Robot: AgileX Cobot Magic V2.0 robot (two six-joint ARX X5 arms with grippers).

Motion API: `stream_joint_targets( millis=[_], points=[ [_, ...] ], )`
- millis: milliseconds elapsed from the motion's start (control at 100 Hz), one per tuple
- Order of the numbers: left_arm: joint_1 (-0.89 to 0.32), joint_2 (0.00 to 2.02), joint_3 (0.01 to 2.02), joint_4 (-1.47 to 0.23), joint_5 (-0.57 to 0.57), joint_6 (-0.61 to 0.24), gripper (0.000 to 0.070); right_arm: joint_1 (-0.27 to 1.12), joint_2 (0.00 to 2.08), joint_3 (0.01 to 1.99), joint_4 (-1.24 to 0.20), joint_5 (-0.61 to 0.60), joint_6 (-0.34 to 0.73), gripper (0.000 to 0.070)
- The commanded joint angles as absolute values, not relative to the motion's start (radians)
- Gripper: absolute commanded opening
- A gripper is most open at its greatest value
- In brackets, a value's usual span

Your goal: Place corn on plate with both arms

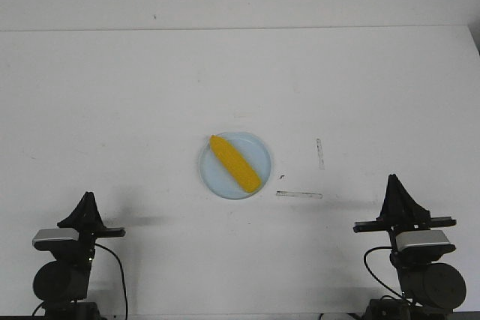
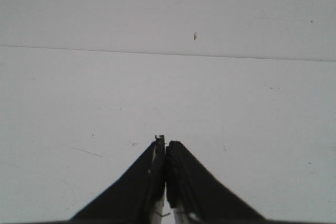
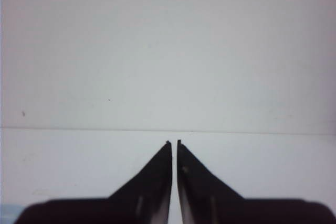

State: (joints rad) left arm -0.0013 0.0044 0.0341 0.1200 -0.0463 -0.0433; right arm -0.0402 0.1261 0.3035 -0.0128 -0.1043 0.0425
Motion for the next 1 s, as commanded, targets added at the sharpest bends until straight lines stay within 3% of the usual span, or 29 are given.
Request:
stream_joint_targets(
  millis=[0,350,990],
  points=[
    [0.0,0.003,0.014,0.135,-0.041,-0.045,0.0001,-0.039,0.124,0.298,-0.008,-0.096,0.054,0.0014],
    [0.0,0.003,0.013,0.135,-0.041,-0.045,0.0001,-0.009,-0.003,0.134,0.01,-0.074,0.051,0.0014],
    [0.0,0.003,0.014,0.133,-0.041,-0.045,0.0001,0.007,0.001,0.013,0.088,-0.045,0.052,0.0015]
  ],
)
